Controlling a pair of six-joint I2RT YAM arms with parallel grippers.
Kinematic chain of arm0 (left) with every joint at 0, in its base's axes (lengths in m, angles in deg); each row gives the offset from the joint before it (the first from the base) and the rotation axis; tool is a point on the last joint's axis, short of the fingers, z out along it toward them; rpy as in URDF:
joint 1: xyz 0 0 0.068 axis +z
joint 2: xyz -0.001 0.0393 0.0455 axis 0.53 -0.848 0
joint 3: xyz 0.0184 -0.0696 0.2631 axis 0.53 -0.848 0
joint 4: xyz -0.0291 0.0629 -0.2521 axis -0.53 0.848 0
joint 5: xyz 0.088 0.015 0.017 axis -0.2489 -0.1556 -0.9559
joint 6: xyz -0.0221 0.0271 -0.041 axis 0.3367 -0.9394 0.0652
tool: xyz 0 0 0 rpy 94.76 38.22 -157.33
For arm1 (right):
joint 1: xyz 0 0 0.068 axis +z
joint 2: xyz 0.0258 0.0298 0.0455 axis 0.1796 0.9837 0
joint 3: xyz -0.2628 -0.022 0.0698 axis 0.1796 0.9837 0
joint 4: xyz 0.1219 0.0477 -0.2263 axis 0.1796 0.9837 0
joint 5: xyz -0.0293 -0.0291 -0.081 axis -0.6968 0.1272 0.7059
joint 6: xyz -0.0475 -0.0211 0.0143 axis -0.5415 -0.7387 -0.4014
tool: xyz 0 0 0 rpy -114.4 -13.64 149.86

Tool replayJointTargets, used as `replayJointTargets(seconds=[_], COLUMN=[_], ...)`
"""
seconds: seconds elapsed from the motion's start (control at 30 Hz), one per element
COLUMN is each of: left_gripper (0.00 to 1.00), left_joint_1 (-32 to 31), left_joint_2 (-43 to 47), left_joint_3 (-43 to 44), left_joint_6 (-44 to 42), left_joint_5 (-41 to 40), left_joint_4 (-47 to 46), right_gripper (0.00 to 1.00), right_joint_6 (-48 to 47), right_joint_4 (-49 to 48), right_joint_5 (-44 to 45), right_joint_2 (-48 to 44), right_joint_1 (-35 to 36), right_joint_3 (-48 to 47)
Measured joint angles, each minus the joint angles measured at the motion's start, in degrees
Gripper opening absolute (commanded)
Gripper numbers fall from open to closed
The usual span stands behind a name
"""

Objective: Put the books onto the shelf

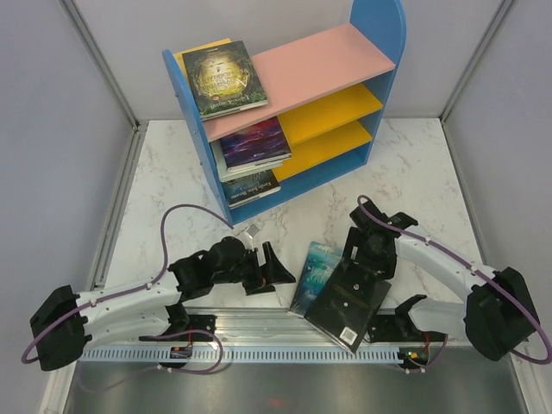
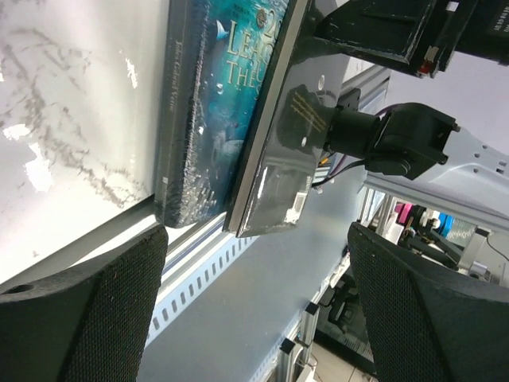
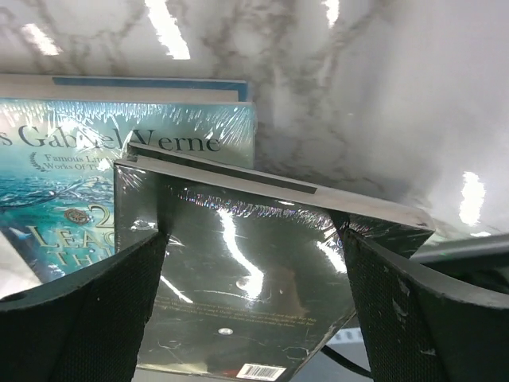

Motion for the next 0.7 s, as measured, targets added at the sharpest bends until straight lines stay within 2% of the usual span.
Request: replayJointTargets(seconds=[0.17,0.27,0.4,0.5,0.7], left_gripper=[0.96,0.97,0.97,0.97,0.98], left_joint_1=[0.0,0.0,0.0,0.0,-0.1], left_joint_2=[8.3,11.4,12.5,13.1,13.4], left_joint_3=[-2.6,-4.2,-5.3,-5.4,-5.4], left_joint_6=[1.0,1.8,2.1,2.3,2.6], left_joint_5=[-2.5,-3.6,-4.3,-3.9,-4.3], left_joint_4=[4.2,5.6,7.7,10.8,10.8], right_gripper=[0.95,0.95,0.95,0.95,0.98], right_joint_6=[4.8,9.4,12.8,12.9,11.9], right_joint_4=[-9.1,-18.3,-25.7,-26.8,-26.3], right_joint_5=[-6.6,-8.6,-9.4,-8.5,-6.6], right_joint_2=[-1.2,1.7,9.9,13.5,13.7], right_joint_1=[2.2,9.4,17.8,19.2,18.4], right_joint_3=[3.0,2.6,-3.0,-6.8,-8.4])
